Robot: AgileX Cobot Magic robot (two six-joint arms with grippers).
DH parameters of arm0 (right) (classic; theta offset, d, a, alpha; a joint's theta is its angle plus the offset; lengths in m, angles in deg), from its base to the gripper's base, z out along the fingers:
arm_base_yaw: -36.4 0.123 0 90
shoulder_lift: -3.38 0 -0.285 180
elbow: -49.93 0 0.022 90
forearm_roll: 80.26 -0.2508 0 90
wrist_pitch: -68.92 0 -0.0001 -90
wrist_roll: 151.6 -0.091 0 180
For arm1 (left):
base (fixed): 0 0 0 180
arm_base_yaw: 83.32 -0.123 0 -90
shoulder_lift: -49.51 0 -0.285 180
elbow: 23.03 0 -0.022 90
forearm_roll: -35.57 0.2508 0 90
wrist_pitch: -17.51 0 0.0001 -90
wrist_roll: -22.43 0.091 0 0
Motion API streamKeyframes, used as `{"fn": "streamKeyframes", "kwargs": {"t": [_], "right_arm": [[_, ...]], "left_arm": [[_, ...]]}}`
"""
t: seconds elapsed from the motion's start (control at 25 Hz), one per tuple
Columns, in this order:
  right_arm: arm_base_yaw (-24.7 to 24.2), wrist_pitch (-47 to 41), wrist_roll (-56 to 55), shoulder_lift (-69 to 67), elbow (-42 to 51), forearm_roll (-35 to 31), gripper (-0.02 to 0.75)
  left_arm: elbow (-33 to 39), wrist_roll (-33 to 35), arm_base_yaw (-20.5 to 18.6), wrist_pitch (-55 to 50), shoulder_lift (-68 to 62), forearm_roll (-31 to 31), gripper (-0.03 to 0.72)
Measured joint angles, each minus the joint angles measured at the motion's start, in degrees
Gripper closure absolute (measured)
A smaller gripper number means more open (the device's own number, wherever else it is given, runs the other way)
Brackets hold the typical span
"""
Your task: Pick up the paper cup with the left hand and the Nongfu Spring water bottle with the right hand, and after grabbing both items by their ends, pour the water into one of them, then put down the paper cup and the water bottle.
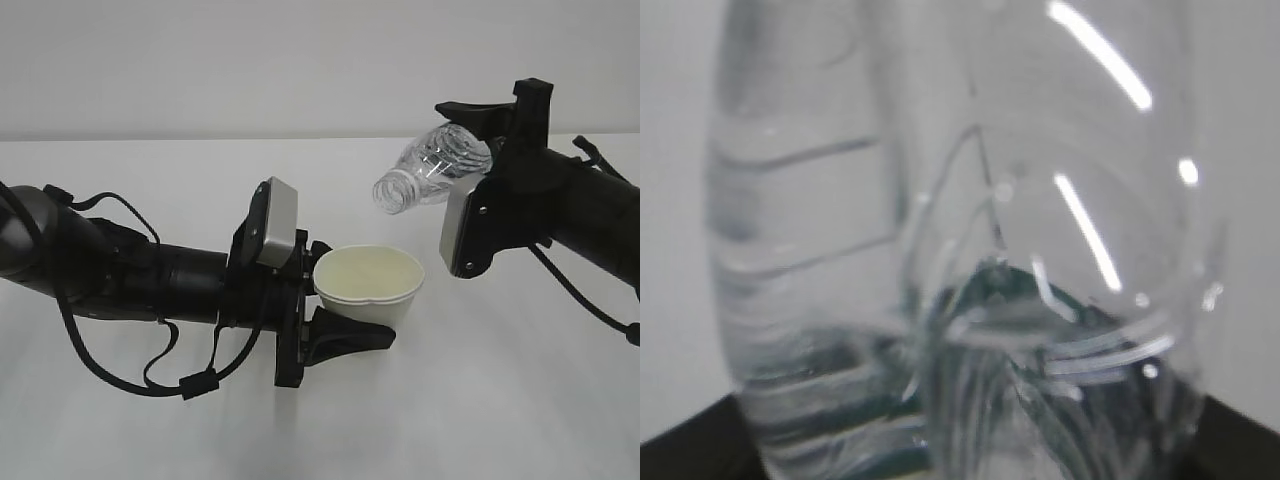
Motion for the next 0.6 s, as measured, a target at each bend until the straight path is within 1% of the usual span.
{"fn": "streamKeyframes", "kwargs": {"t": [0.2,0.6], "right_arm": [[0.0,1.52,0.04,0.0,0.0,0.0,0.244],[0.0,1.87,1.17,0.0,0.0,0.0,0.244]], "left_arm": [[0.0,0.0,0.0,0.0,0.0,0.1,0.259],[0.0,0.0,0.0,0.0,0.0,0.19,0.259]]}}
